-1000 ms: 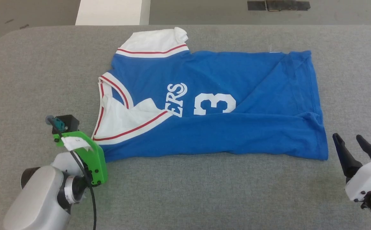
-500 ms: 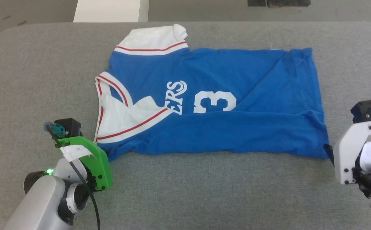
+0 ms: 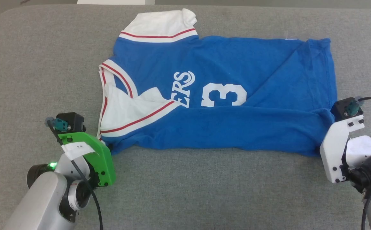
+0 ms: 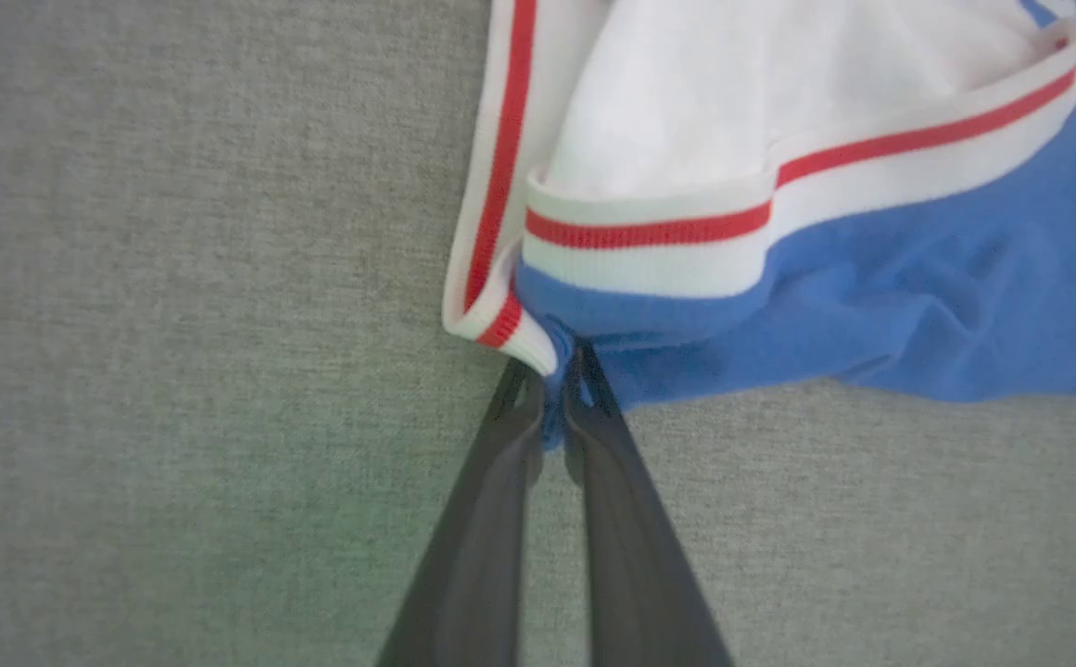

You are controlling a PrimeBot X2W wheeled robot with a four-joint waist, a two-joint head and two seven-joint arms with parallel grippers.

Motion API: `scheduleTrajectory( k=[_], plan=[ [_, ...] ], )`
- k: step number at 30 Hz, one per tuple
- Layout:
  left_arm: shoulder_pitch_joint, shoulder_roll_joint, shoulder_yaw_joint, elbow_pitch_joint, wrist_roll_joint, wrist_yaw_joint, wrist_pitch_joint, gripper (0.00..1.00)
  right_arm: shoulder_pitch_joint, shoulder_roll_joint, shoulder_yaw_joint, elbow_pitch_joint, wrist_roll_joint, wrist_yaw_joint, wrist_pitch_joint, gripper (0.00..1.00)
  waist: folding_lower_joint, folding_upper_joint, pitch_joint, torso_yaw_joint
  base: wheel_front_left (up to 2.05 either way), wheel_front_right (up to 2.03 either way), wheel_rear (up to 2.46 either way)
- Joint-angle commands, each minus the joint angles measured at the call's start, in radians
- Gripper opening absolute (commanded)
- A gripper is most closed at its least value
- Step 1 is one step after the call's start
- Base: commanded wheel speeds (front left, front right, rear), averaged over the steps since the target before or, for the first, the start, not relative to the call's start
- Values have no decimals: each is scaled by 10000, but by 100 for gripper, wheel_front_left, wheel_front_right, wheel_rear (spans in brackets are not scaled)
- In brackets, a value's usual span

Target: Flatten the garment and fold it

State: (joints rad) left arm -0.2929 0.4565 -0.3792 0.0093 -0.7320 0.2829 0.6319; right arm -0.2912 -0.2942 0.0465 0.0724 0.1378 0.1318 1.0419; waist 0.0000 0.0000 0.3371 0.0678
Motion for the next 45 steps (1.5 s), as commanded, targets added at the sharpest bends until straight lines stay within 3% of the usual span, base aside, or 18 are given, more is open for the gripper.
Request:
scheduleTrajectory(
  k=[1, 2, 15, 24, 29, 35, 42, 44, 45],
  plan=[
    [-44, -38, -9, 50, -25, 63, -48, 0, 120, 96, 234, 495, 179, -11, 98, 42, 0, 0, -26, 8, 0, 0, 0],
    [-26, -40, -1, 63, -39, 61, -68, 0, 97, 23, 259, 524, 277, -11, 88, 0, 0, 0, -48, 10, 0, 0, 0],
    [422, -13, 660, -74, -410, 239, -679, 0, 4, -252, -797, -43, 1020, -11, -642, 0, 0, 0, -751, -54, 0, 0, 0],
    [1987, 151, 1306, -949, -865, 708, -930, 0, 1327, -363, -1498, -1043, 1453, -11, -330, 0, 0, 0, -1591, -156, 0, 0, 0],
    [2911, 54, 1319, -1285, -1054, 922, -934, 0, 2330, -86, -1912, -1370, 1466, -11, -61, 0, 0, 0, -1729, -91, 0, 0, 0],
    [3215, -187, 1110, -931, -1218, 889, -882, 0, 3070, 317, -2052, -1133, 1410, -11, 4, 0, 0, 0, -1561, -54, 0, 0, 0],
    [2850, -384, 913, -62, -1370, 725, -689, 0, 2868, 459, -1940, -188, 1222, -11, -308, 0, 0, 0, -1361, -89, 0, 0, 0],
    [2730, -415, 908, 127, -1410, 660, -683, 48, 2752, 485, -1888, 13, 1266, -11, -468, 0, 0, 0, -1355, -104, 0, 0, 0],
    [2672, -418, 924, 200, -1416, 627, -716, 100, 2691, 486, -1849, 103, 1293, -11, -563, 38, 0, 0, -1376, -122, 0, 0, 0]
  ],
)
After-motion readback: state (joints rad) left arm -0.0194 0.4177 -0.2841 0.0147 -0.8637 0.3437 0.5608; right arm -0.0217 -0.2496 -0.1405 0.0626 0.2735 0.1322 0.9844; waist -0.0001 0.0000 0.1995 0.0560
